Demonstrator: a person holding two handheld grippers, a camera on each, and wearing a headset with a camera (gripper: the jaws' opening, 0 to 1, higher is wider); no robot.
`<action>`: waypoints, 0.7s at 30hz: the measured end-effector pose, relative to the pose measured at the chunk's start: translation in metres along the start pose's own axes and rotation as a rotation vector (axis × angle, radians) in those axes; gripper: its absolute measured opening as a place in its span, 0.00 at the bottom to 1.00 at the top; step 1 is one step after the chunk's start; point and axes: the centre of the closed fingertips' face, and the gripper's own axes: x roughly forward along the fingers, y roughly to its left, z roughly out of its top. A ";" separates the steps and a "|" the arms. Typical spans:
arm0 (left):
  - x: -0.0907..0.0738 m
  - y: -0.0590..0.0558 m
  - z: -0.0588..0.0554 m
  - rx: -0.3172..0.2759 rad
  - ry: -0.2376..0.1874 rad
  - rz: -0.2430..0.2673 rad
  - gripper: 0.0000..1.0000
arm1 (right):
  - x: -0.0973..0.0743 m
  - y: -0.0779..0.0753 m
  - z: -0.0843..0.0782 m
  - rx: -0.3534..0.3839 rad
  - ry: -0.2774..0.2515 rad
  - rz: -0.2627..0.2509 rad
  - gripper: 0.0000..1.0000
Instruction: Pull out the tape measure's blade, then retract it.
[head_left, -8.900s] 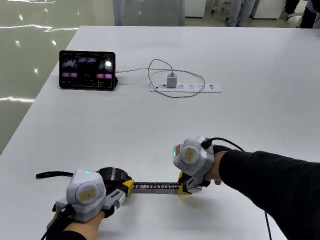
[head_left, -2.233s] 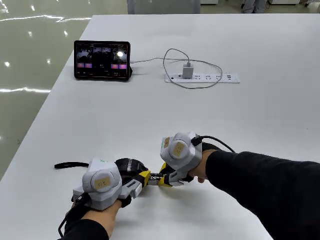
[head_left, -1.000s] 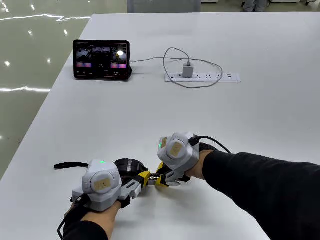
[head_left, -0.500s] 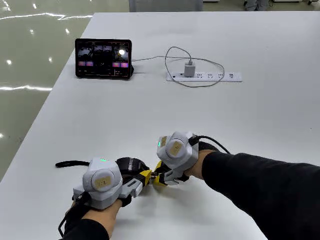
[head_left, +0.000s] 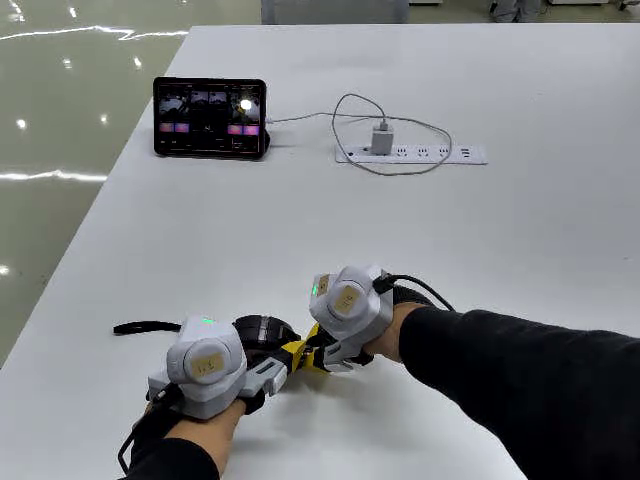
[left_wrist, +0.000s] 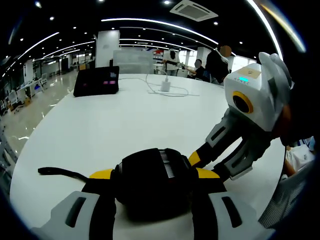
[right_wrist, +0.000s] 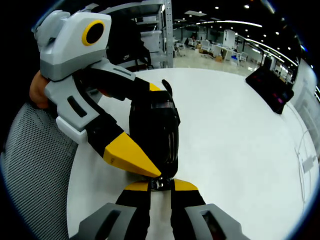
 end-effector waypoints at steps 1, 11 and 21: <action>0.000 0.000 0.000 0.000 0.001 0.000 0.57 | 0.000 0.000 0.000 0.000 0.000 0.000 0.12; 0.000 0.000 0.000 0.013 -0.007 -0.002 0.59 | 0.000 0.001 0.000 0.015 0.007 -0.008 0.12; -0.002 0.001 0.004 0.030 -0.005 -0.013 0.58 | -0.007 0.000 0.001 -0.015 0.004 -0.028 0.13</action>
